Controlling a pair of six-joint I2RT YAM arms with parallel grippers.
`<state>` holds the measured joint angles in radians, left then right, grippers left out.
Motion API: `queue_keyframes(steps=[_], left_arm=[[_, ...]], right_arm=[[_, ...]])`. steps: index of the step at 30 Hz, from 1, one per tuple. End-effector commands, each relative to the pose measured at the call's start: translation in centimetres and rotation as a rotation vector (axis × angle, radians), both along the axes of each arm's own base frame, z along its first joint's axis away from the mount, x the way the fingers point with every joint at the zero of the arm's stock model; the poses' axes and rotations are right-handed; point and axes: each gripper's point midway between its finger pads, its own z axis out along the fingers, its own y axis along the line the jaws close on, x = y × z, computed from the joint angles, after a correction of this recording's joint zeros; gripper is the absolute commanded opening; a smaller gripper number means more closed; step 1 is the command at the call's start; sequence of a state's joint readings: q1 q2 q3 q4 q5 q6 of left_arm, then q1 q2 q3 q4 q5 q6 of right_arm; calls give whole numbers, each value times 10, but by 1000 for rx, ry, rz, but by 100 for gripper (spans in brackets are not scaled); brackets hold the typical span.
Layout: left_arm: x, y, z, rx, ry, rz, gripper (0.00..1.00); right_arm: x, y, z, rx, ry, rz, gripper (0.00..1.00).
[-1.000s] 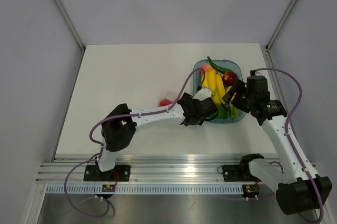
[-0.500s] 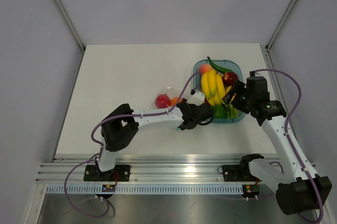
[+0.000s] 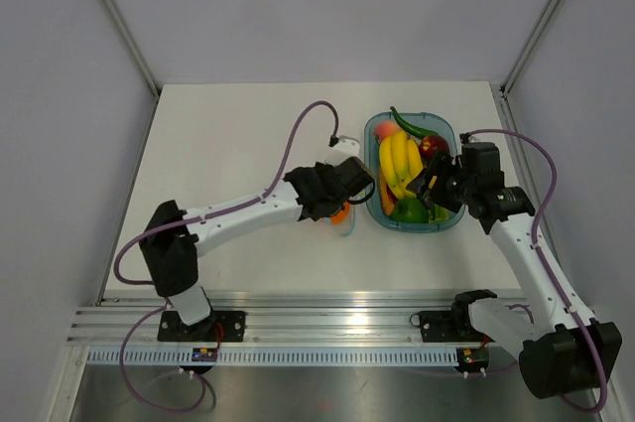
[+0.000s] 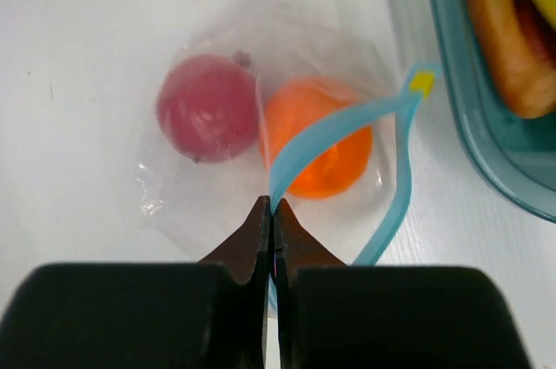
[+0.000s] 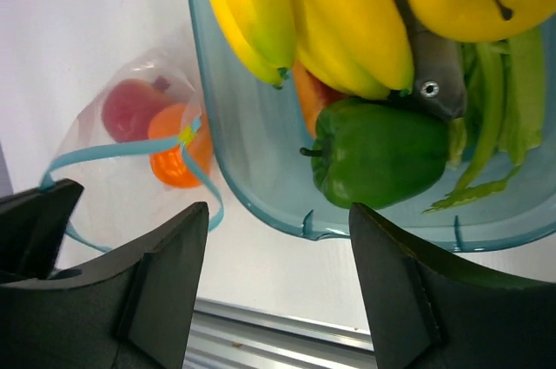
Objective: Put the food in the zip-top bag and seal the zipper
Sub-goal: Adjust the zipper food storage bag at the center of the board.
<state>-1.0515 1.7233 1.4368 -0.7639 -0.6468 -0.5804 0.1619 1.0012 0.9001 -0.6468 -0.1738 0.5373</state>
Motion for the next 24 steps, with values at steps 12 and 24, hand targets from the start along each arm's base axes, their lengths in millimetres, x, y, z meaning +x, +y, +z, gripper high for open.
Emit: queue_keyframes(steps=[12,24], left_arm=[[19,4,64,-433,113,-62,0],[19,-2,73,-497,132,-62,0]], right_arm=[[-6,113,19,94,-54,251,74],[-14,150,-12,99,9,236,73]])
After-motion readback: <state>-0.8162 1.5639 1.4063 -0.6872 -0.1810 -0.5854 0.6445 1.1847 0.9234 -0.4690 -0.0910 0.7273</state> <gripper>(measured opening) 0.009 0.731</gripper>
